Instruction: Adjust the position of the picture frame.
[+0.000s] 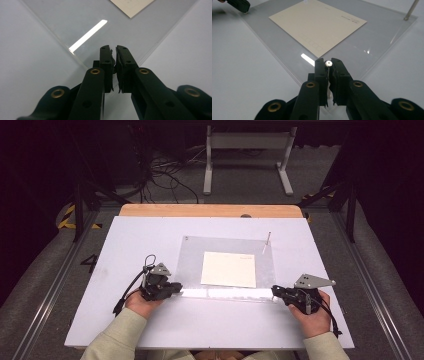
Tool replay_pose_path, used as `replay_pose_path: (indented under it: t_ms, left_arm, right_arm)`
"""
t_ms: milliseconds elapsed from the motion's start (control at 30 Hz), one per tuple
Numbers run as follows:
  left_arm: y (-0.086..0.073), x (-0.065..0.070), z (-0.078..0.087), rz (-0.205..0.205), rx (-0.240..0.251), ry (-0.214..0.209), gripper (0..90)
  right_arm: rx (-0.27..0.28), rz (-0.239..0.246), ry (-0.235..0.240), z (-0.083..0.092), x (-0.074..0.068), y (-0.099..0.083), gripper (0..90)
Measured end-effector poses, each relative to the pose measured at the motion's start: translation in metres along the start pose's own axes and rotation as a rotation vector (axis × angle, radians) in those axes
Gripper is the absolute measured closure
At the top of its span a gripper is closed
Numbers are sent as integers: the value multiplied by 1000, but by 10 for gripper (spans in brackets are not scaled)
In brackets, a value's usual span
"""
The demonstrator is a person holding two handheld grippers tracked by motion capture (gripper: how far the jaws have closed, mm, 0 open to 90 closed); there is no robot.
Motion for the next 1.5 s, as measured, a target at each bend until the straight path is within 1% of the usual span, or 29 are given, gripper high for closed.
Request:
replay_pose_path:
  t_ms: [33,67,167,200,267,367,433,500,600,667,733,867,900,933,967,1000,1033,1067,1100,1133,1200,1233,1267,1300,1333,1367,1433,1467,1500]
  left_arm:
    - [-1,4,0,-7,-9,-18,840]
    - [-4,13,0,-30,-31,-46,840]
    - [-8,30,-1,-109,-67,-83,841]
    - [-11,38,-1,-132,-82,-106,840]
    - [-15,50,-1,-162,-94,-132,840]
    - [-19,61,0,-236,-118,-127,840]
    - [-20,65,0,-248,-123,-135,840]
    - [-20,66,0,-233,-128,-148,840]
    - [-20,66,-1,-233,-116,-164,841]
    - [-20,68,-2,-229,-112,-175,842]
    - [-19,70,-3,-236,-108,-172,842]
    - [-15,76,-8,-226,-95,-156,848]
    - [-13,77,-10,-233,-90,-148,866]
    - [-14,87,-12,-226,-109,-233,898]
    - [-21,94,-22,-264,-175,-232,898]
    - [-19,97,-22,-296,-152,-214,898]
    - [-18,99,-22,-306,-166,-186,897]
    - [-18,99,-22,-306,-166,-186,896]
    - [-16,99,-23,-321,-162,-158,896]
    - [-16,98,-23,-313,-158,-165,893]
    - [-15,94,-21,-299,-151,-163,866]
    - [-15,94,-21,-299,-151,-163,859]
    - [-13,92,-17,-274,-127,-181,859]
    - [-9,88,-13,-262,-101,-173,818]
    - [-7,86,-9,-252,-82,-172,789]
    - [-2,82,-5,-233,-43,-168,746]
    - [8,66,7,-168,28,-128,665]
    - [14,54,12,-136,67,-88,642]
    - [18,39,18,-95,101,-32,613]
  right_arm:
    - [0,-9,1,2,2,-1,832]
    - [2,-16,0,3,3,-2,831]
    - [3,-34,-11,9,10,-5,830]
    - [2,-40,-15,11,11,-6,829]
    - [2,-45,-22,13,14,-7,829]
    - [4,-50,-30,15,16,-8,830]
    - [1,-48,-35,16,17,-8,832]
    - [-7,-45,-43,16,17,-8,838]
    - [-10,-25,-74,16,18,-2,847]
    - [-7,-11,-91,14,21,6,848]
    - [0,4,-105,10,25,17,848]
    - [6,43,-140,-4,40,44,848]
    - [7,48,-144,-9,43,51,848]
    - [6,57,-143,-14,46,57,848]
    - [-1,63,-149,-21,49,62,848]
    - [-6,68,-156,-29,53,67,848]
    - [-11,65,-158,-34,57,69,847]
    - [-17,54,-160,-40,62,70,847]
    - [-17,54,-160,-40,62,70,847]
    - [-22,1,-165,-53,77,69,847]
    - [-46,-37,-166,-66,89,59,844]
    - [-46,-37,-166,-66,89,59,844]
    - [-28,-47,-152,-69,90,58,842]
    - [-12,-73,-140,-69,91,58,832]
    - [-12,-74,-149,-68,91,58,816]
    - [-10,-67,-162,-66,90,58,795]
    - [6,-49,-188,-59,86,61,760]
    - [31,-39,-202,-53,81,64,736]
    - [41,-39,-213,-48,78,63,706]
Point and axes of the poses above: each handheld gripper's, and its own axes: z roughly backward along the jaws, y roughly out of its top, x roughly to its right, the point moved 10 cm from there along -z, roughly forward along the jaws
